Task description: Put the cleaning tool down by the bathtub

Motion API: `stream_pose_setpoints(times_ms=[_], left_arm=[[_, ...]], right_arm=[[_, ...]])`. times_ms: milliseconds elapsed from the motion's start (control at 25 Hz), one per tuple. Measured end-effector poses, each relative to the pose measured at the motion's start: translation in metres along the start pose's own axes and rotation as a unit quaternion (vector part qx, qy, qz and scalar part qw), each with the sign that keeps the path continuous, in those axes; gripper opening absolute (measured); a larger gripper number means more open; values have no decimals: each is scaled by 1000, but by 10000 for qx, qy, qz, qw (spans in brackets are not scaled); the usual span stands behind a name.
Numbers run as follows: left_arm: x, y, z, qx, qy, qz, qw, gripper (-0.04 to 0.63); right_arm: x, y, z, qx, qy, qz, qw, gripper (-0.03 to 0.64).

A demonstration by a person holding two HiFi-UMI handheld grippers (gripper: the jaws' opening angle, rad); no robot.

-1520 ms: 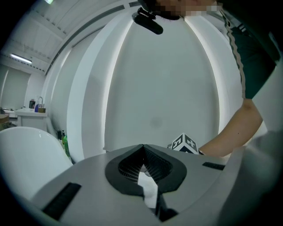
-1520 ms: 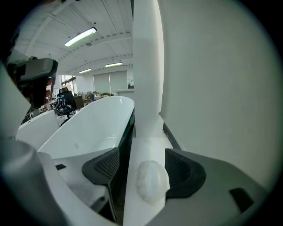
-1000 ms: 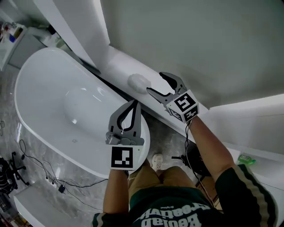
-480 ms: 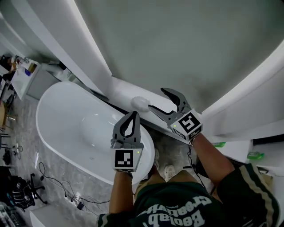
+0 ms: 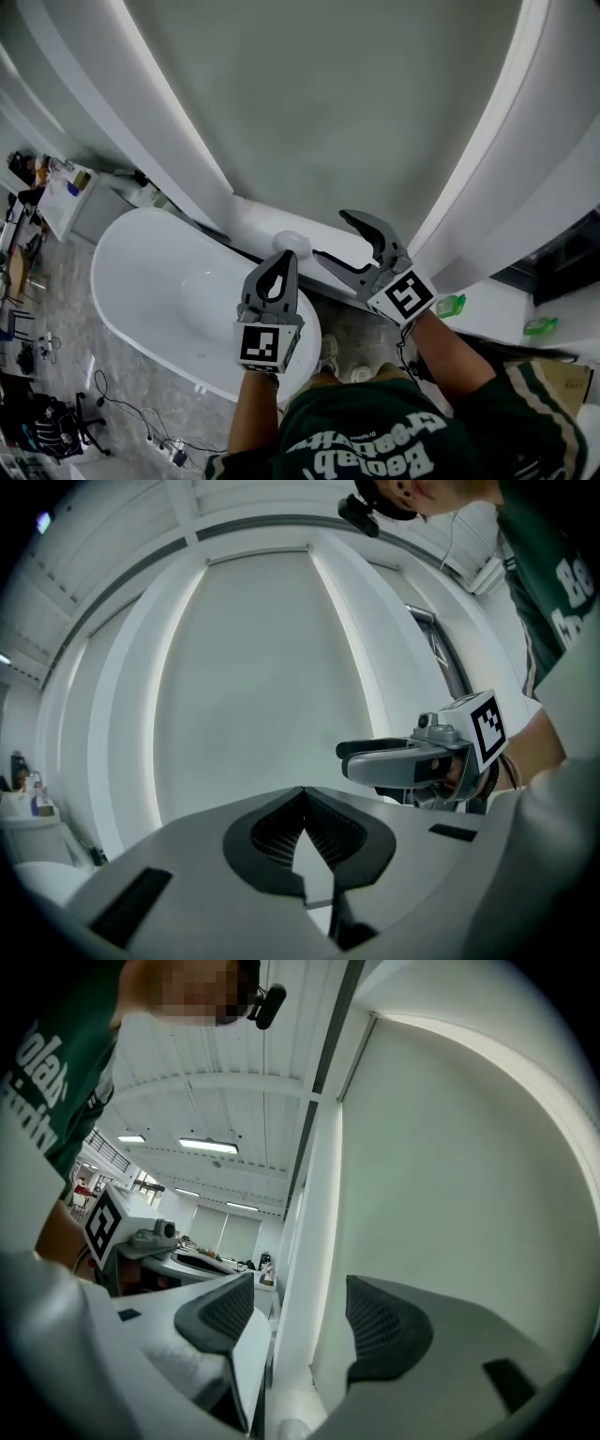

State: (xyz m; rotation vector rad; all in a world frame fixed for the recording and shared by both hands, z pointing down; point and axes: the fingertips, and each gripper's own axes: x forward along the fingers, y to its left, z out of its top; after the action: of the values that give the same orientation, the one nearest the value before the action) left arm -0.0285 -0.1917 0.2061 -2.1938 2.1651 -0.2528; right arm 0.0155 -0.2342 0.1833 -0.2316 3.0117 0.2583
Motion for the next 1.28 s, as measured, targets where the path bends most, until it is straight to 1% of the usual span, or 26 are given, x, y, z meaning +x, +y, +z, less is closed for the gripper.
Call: stream_pose_setpoints(times_ms=[120,240,360,480,520,640,800,880,1000,1120,1280], left_arm=[[-10,-22,19,31,-148,-97,9998,9],[-22,-44,39,7,-338,-199,9992,9],[-32,-61,51,74,-433,-290,9986,9],[-43,-74,56,88,-471,-303,9984,9],[-47,-76,57,82,-458,-289,9985,9],[-58,-82,58,113,-414,-247,9988,9],[-72,-96,59,235,-354,-286,9987,9],[-76,-101,59,264,-331,-290,9987,9],[-80,-107,58,303,-313,-324,9985,9],[-82,-115,60,303,-378,-390,9981,9],[-85,-120,64,378,-421,-420,9975,9]], right_arm=[[-26,6,23,-65,-188,-90,9998,307],[-47,17,43,-157,-329,-70,9993,305],[-62,29,56,-252,-388,-45,9989,305],[-79,37,62,-444,-412,-155,9980,300],[-85,39,64,-464,-433,-197,9978,290],[-98,45,70,-547,-508,-281,9968,197],[-113,53,73,-629,-519,-330,9961,99],[-117,57,74,-642,-501,-297,9962,87],[-121,65,76,-671,-492,-248,9962,52],[-127,70,83,-716,-636,-330,9949,22],[-135,73,87,-670,-668,-320,9950,15]])
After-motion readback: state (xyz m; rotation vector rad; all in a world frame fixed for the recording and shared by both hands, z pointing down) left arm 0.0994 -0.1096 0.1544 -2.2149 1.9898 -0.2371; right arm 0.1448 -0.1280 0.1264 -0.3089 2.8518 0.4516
